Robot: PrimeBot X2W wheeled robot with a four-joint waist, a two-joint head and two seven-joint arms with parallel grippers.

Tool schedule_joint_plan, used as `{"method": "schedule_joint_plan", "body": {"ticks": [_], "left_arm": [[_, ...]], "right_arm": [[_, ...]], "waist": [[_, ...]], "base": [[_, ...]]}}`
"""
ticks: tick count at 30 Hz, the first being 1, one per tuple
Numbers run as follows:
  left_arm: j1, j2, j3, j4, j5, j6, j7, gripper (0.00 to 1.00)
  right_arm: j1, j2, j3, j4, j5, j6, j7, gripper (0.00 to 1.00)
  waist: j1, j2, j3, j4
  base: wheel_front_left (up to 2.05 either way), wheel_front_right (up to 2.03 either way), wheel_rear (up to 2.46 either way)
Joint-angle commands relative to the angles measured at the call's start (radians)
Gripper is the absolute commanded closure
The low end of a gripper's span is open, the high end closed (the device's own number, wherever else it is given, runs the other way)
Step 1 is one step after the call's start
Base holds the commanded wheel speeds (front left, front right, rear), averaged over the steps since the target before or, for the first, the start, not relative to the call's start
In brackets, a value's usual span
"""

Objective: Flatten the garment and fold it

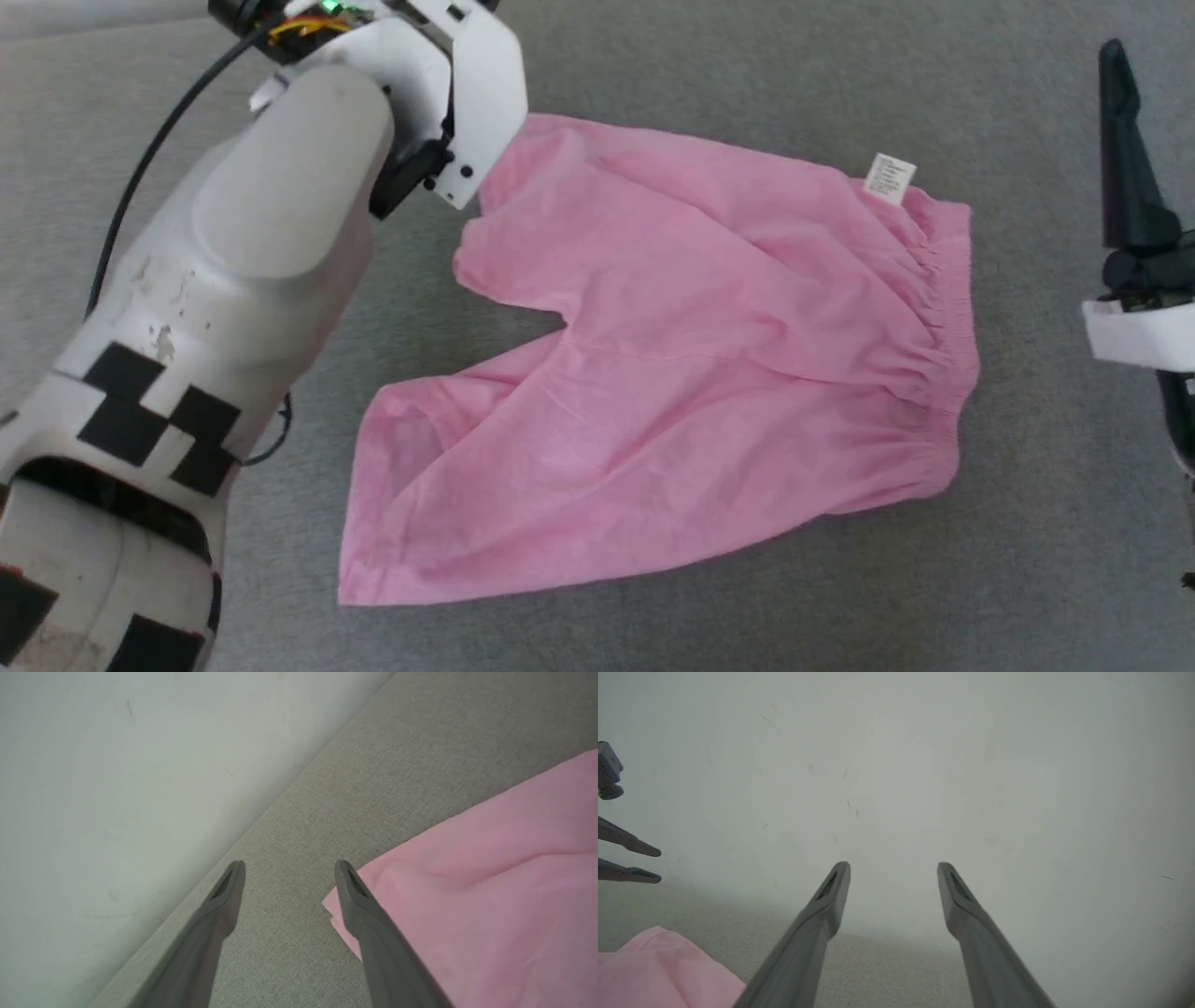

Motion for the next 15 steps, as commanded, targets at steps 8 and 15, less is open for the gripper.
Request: {"method": "schedule_joint_plan", "body": {"ticks": [8, 15], "left_arm": [[-0.175, 0.076, -0.306, 0.010, -0.288, -0.004, 0.305, 0.00], [-0.199, 0.125, -0.462, -0.003, -0.414, -0.004, 0.438, 0.00]], "right_arm": [[-0.005, 0.049, 0.051, -0.001, -0.019, -0.001, -0.005, 0.00], [-0.036, 0.045, 0.119, 0.065, -0.003, -0.001, -0.005, 0.00]], "waist": [[-0.0001, -0.0001, 0.130, -0.126], [-0.0001, -0.0001, 0.163, -0.152]], "base": [[0.00, 0.00, 0.00], [0.00, 0.00, 0.00]]}}
